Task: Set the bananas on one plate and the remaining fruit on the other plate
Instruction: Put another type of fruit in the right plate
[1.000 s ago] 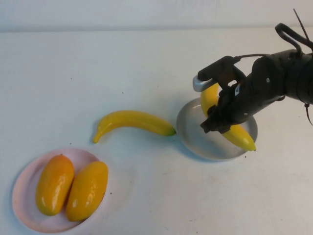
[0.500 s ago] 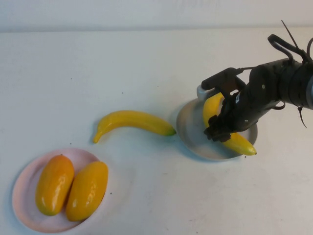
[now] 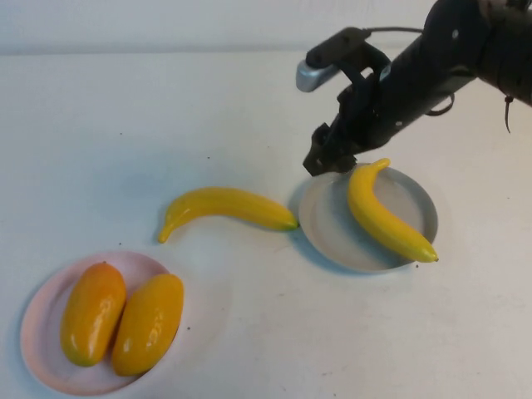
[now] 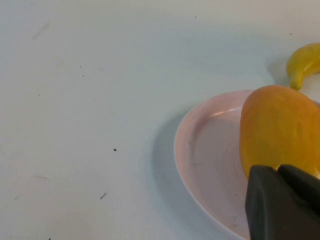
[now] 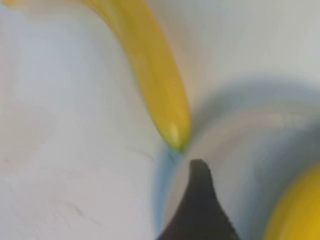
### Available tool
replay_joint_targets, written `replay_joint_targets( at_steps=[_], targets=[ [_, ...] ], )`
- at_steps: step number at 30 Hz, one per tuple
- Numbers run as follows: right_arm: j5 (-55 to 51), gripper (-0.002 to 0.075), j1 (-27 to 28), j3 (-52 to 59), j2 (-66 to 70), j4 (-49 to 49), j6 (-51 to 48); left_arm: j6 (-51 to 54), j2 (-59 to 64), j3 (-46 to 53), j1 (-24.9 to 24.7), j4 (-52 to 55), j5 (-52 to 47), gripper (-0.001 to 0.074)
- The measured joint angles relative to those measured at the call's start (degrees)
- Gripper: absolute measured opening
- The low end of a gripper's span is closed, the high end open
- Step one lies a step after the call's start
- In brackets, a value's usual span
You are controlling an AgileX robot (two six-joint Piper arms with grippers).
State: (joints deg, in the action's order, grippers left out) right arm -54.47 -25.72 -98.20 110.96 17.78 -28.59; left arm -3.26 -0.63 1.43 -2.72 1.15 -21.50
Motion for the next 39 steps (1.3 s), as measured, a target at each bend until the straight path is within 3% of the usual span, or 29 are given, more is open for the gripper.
replay_joint_targets(
  at_steps=[6, 11, 23, 39],
  targets=[
    [-0.1, 0.0459, -2.0, -6.3, 3.0, 6.6, -16.7, 0.0, 0.0, 0.0, 0.0, 0.0, 0.0, -0.0003],
    [0.2, 0.0459, -4.8, -9.1, 8.4, 6.8, -23.6, 0.0, 0.0, 0.0, 0.0, 0.0, 0.0, -0.0003],
    [2.6, 0.0459, -6.4, -15.7, 18.1, 6.4, -25.3, 0.0, 0.0, 0.0, 0.0, 0.0, -0.1, -0.0003],
    [5.4, 0.0438, -6.4, -16.3, 23.6, 6.7, -25.3, 0.0, 0.0, 0.0, 0.0, 0.0, -0.1, -0.0003]
  ],
)
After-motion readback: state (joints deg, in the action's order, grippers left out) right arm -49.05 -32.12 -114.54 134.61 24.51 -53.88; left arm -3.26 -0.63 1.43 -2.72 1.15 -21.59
